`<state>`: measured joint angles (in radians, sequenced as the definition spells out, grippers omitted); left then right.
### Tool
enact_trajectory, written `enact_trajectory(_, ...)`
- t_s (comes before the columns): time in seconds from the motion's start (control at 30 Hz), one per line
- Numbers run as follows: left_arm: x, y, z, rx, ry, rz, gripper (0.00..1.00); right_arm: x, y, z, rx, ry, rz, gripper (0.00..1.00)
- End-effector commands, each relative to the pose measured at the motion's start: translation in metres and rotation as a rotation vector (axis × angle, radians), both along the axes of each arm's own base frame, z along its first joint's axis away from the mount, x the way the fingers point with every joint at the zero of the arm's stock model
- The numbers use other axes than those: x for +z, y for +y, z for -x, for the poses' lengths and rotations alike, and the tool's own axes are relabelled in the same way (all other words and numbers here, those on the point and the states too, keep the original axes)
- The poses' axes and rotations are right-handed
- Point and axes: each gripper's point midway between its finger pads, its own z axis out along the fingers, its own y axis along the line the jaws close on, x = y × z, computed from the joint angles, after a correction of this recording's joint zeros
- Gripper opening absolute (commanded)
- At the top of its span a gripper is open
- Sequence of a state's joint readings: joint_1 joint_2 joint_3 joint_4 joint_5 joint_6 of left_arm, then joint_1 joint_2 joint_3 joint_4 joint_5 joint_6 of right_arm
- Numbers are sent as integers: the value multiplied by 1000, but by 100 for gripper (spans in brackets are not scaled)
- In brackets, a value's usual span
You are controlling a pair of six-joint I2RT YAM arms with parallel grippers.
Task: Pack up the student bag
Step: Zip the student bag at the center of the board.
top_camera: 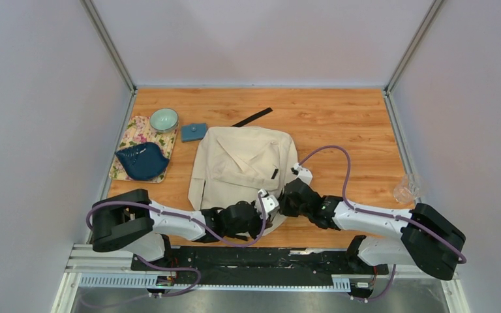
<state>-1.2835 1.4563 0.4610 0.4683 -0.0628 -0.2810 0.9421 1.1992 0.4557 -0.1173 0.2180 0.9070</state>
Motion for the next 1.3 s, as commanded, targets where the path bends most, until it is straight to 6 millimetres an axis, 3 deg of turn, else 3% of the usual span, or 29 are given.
enact_trajectory(0.0,-11,9,50,-195,60,-26,0,12,-20,-43,-127,-169,78,0)
enact_trajectory(0.17,-19,15,64,-243,42,-73,0,23,-27,-57,-177,-214,72,0)
enact_trajectory(0.27,-23,16,67,-244,49,-89,0,29,-17,-51,-109,-218,35,0)
enact_trajectory(0.33,-22,15,66,-245,35,-88,0,26,-17,-46,-99,-207,24,0)
enact_trajectory(0.57,-9,15,63,-285,-80,-73,0,-10,-44,-21,-157,-95,70,0)
enact_trajectory(0.67,-9,16,67,-316,-137,-92,0,-11,-45,-22,-183,-98,61,0)
enact_trajectory(0.9,-8,13,87,-394,-256,-124,0,12,-38,-43,-207,-159,61,0)
enact_trajectory(1.27,-5,15,92,-370,-301,-134,0,40,-43,-68,-288,-224,48,0)
